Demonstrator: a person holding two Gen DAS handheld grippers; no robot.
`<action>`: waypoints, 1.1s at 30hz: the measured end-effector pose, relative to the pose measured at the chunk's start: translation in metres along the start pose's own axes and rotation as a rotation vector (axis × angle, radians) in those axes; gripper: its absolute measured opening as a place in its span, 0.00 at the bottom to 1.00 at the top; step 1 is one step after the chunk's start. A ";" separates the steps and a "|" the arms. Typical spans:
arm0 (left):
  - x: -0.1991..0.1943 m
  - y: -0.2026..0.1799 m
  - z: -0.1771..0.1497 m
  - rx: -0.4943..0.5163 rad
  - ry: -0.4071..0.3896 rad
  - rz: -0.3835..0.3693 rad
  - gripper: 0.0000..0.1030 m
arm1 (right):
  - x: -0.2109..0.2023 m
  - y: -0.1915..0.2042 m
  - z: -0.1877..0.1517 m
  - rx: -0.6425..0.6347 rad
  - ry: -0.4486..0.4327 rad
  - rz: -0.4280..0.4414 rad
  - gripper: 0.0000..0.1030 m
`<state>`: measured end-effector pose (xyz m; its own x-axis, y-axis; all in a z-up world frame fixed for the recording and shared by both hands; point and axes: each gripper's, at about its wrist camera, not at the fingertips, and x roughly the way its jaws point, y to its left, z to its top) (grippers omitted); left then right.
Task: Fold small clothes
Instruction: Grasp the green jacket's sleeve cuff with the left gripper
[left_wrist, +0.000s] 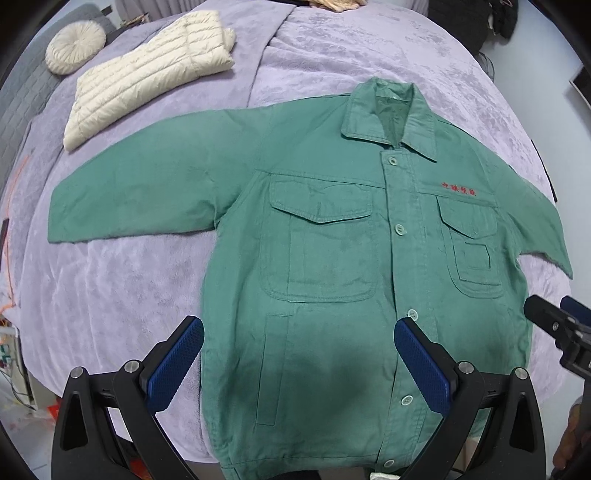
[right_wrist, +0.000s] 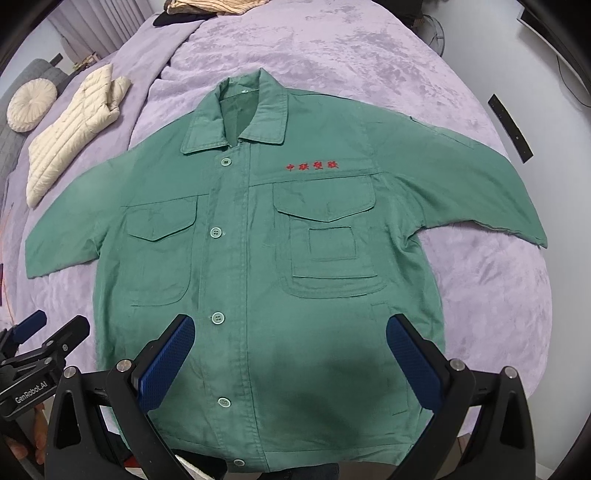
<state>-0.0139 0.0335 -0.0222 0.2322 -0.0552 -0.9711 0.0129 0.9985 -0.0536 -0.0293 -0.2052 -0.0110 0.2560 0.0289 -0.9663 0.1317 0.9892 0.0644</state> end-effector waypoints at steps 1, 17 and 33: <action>0.003 0.009 0.001 -0.023 0.001 -0.014 1.00 | 0.001 0.008 0.000 -0.011 0.002 0.004 1.00; 0.096 0.296 0.044 -0.578 -0.160 -0.093 1.00 | 0.042 0.163 -0.006 -0.215 0.096 0.074 1.00; 0.126 0.401 0.081 -0.748 -0.337 -0.170 0.04 | 0.069 0.210 -0.003 -0.248 0.136 0.073 1.00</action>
<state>0.0993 0.4272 -0.1474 0.5652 -0.0830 -0.8208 -0.5475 0.7065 -0.4485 0.0136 0.0050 -0.0650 0.1229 0.1041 -0.9869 -0.1247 0.9882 0.0887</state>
